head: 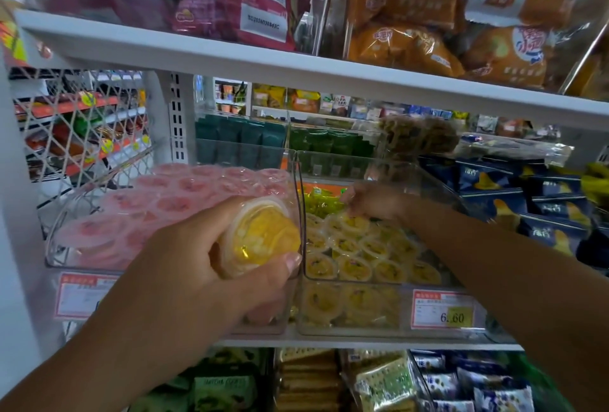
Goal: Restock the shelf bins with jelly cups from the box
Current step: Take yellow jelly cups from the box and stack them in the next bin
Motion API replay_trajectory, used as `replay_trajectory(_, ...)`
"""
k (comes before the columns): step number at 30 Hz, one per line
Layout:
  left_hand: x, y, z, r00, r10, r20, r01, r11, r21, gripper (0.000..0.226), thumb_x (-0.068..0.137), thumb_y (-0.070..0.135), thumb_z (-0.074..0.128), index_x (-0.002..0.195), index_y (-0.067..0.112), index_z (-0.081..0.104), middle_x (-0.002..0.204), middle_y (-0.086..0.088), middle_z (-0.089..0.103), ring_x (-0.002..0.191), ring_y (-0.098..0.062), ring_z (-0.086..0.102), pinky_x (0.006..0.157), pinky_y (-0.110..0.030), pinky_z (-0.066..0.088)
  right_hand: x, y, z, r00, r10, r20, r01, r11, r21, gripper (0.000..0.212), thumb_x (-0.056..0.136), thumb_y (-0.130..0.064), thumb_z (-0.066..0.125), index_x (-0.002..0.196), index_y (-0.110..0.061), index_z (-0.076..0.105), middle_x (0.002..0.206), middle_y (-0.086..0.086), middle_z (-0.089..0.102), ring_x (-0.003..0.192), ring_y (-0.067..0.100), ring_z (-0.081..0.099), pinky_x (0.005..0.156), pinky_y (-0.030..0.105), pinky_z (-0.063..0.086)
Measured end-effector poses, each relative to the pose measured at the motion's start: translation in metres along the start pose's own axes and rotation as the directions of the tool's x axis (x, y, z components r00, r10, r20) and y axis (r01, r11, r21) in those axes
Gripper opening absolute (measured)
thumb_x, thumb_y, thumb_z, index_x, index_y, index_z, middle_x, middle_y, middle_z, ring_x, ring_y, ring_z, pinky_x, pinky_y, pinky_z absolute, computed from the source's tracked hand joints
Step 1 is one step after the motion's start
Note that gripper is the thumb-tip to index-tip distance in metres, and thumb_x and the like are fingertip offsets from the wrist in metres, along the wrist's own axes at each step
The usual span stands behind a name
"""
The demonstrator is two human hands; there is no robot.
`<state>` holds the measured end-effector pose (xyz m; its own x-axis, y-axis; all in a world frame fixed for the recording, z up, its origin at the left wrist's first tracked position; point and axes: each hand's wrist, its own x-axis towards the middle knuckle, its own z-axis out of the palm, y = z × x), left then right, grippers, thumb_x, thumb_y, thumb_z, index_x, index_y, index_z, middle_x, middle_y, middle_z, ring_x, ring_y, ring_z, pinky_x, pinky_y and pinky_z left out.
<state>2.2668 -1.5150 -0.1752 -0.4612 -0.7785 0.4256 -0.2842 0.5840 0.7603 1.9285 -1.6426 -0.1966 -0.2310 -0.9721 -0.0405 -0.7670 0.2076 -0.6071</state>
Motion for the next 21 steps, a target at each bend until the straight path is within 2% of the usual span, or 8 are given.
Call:
replay_trajectory(2, -0.001, 0.001, -0.001, 1.000, 0.005, -0.004, -0.005, 1.000, 0.015, 0.052, 0.051, 0.077, 0.052, 0.102, 0.069, 0.049, 0.083, 0.033, 0.067, 0.070, 0.009, 0.064, 0.053, -0.018, 0.046, -0.004, 0.000, -0.011, 0.999, 0.040, 0.013, -0.036, 0.973, -0.228, 0.023, 0.088, -0.022, 0.068, 0.111, -0.021, 0.064, 0.102, 0.002, 0.065, 0.086, 0.014, 0.063, 0.073, 0.024, 0.052)
replay_trajectory(4, -0.001, 0.005, -0.001, 1.000, 0.009, -0.014, -0.008, 1.000, 0.015, 0.047, 0.056, 0.074, 0.060, 0.101, 0.068, 0.050, 0.078, 0.031, 0.067, 0.063, 0.008, 0.062, 0.049, -0.017, 0.044, -0.009, 0.001, -0.017, 0.990, 0.115, 0.083, -0.091, 0.964, -0.251, 0.026, 0.090, -0.020, 0.066, 0.115, -0.011, 0.064, 0.103, 0.011, 0.068, 0.083, 0.016, 0.064, 0.079, 0.031, 0.055)
replay_trajectory(8, 0.000, 0.009, 0.001, 1.000, -0.007, -0.018, 0.007, 1.000, 0.026, 0.039, 0.063, 0.078, 0.066, 0.097, 0.063, 0.055, 0.068, 0.035, 0.061, 0.061, 0.011, 0.059, 0.048, -0.014, 0.044, -0.019, -0.001, -0.014, 0.969, 0.208, 0.136, -0.223, 0.969, 0.102, 0.034, 0.086, 0.004, 0.065, 0.119, 0.007, 0.058, 0.088, 0.016, 0.066, 0.072, 0.017, 0.066, 0.065, 0.026, 0.058)
replay_trajectory(11, 0.001, 0.009, -0.001, 1.000, -0.003, -0.018, 0.004, 0.999, 0.051, 0.044, 0.062, 0.066, 0.061, 0.103, 0.068, 0.046, 0.070, 0.035, 0.061, 0.063, 0.012, 0.059, 0.052, -0.011, 0.046, -0.014, -0.017, -0.009, 0.982, 0.179, 0.068, -0.191, 0.898, 0.396, 0.031, 0.087, 0.008, 0.061, 0.118, 0.007, 0.057, 0.091, 0.016, 0.066, 0.076, 0.020, 0.067, 0.058, 0.023, 0.058)
replay_trajectory(13, 0.001, 0.008, -0.004, 0.999, -0.011, -0.030, 0.013, 0.997, 0.072, 0.044, 0.062, 0.068, 0.065, 0.103, 0.067, 0.047, 0.072, 0.032, 0.064, 0.063, 0.009, 0.060, 0.049, -0.017, 0.044, -0.002, -0.029, -0.001, 0.990, 0.136, -0.035, -0.107, 0.892, 0.439, 0.033, 0.087, 0.008, 0.062, 0.119, 0.001, 0.058, 0.100, 0.015, 0.066, 0.079, 0.021, 0.068, 0.058, 0.023, 0.058)
replay_trajectory(16, 0.002, 0.009, -0.008, 0.998, -0.039, -0.048, 0.043, 0.996, 0.072, 0.046, 0.060, 0.068, 0.071, 0.100, 0.067, 0.048, 0.067, 0.027, 0.065, 0.057, 0.005, 0.061, 0.051, -0.020, 0.042, 0.018, -0.038, 0.019, 0.990, 0.080, -0.118, -0.052, 0.975, 0.217, 0.027, 0.086, 0.001, 0.067, 0.112, -0.005, 0.065, 0.094, 0.011, 0.066, 0.070, 0.016, 0.066, 0.062, 0.023, 0.058)
replay_trajectory(18, 0.002, 0.010, -0.010, 0.997, -0.050, -0.063, 0.055, 0.996, 0.075, 0.045, 0.061, 0.071, 0.073, 0.100, 0.067, 0.050, 0.066, 0.028, 0.065, 0.058, 0.005, 0.061, 0.051, -0.021, 0.042, 0.030, -0.037, 0.028, 0.992, 0.044, -0.120, -0.051, 0.997, -0.052, 0.019, 0.083, -0.011, 0.072, 0.101, -0.006, 0.070, 0.095, 0.010, 0.069, 0.079, 0.019, 0.066, 0.072, 0.030, 0.058)
replay_trajectory(21, 0.003, 0.008, -0.012, 0.995, -0.056, -0.083, 0.062, 0.995, 0.072, 0.045, 0.059, 0.068, 0.072, 0.100, 0.065, 0.053, 0.066, 0.028, 0.064, 0.056, 0.006, 0.060, 0.050, -0.019, 0.041, 0.034, -0.030, 0.035, 0.978, 0.060, -0.198, -0.110, 0.961, -0.252, 0.017, 0.082, -0.025, 0.073, 0.086, -0.009, 0.067, 0.091, 0.005, 0.065, 0.071, 0.015, 0.059, 0.055, 0.024, 0.046)
